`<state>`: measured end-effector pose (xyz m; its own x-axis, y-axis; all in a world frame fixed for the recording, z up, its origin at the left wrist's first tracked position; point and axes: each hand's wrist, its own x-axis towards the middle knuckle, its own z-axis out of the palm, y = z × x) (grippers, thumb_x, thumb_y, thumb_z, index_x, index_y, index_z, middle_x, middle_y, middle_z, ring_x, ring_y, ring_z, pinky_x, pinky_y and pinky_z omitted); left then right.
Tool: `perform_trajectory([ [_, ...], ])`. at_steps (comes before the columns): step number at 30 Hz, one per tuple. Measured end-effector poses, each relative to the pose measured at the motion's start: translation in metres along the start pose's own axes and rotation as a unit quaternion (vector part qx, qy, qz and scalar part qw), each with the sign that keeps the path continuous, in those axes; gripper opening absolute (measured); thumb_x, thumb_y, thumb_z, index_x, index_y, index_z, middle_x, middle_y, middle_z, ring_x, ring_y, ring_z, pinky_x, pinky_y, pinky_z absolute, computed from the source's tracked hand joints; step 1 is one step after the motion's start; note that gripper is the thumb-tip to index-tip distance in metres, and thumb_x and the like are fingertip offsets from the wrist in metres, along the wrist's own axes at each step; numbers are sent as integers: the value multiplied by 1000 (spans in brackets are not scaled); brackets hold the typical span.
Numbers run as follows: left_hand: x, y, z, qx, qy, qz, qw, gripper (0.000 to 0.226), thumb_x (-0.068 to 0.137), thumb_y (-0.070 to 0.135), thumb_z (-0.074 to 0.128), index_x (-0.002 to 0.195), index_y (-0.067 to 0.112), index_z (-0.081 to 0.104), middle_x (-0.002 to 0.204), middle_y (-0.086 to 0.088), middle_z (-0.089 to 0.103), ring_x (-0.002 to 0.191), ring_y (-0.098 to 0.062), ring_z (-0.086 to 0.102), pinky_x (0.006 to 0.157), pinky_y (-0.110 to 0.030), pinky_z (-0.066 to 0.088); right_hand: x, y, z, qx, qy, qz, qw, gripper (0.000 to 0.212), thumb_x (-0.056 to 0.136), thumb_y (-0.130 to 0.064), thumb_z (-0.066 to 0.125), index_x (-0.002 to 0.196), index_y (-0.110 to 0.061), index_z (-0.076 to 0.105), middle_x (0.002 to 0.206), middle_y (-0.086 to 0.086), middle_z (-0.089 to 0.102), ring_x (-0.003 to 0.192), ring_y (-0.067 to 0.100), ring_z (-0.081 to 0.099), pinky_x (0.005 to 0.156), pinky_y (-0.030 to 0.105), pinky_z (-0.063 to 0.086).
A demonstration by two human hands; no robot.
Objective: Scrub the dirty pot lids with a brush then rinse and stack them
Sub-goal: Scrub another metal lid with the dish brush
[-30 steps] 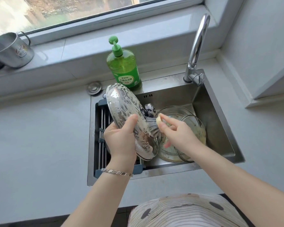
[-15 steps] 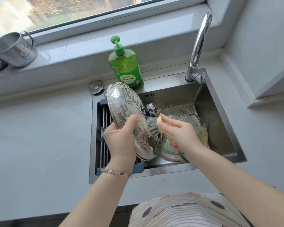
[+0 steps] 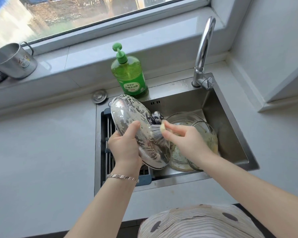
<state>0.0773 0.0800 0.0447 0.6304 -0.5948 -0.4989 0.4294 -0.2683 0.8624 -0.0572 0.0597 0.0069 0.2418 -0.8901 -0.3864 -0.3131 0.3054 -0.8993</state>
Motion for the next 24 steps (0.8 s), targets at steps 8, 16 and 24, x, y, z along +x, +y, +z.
perform_trajectory([
  [8, 2, 5, -3, 2, 22, 34, 999, 11, 77, 5, 72, 78, 11, 63, 72, -3, 70, 64, -16, 70, 57, -28, 57, 0, 16, 1, -45, -12, 37, 998, 37, 88, -49, 56, 122, -36, 60, 115, 5, 66, 110, 19, 57, 94, 29, 45],
  [16, 10, 11, 1, -40, 63, 31, 997, 17, 76, 2, 72, 71, 14, 60, 70, -2, 67, 60, -15, 67, 55, -26, 55, -5, 11, 7, -18, -19, 9, 1000, 36, 88, -45, 58, 123, -37, 59, 112, -15, 66, 114, 16, 57, 95, 28, 44],
  [24, 19, 18, 3, -88, 137, -31, 986, 17, 75, 8, 71, 75, 12, 55, 71, -3, 63, 55, -17, 64, 49, -27, 53, -21, 9, 17, -15, 2, -90, 996, 37, 87, -25, 65, 120, -40, 59, 90, -46, 51, 86, -29, 49, 80, 8, 42],
])
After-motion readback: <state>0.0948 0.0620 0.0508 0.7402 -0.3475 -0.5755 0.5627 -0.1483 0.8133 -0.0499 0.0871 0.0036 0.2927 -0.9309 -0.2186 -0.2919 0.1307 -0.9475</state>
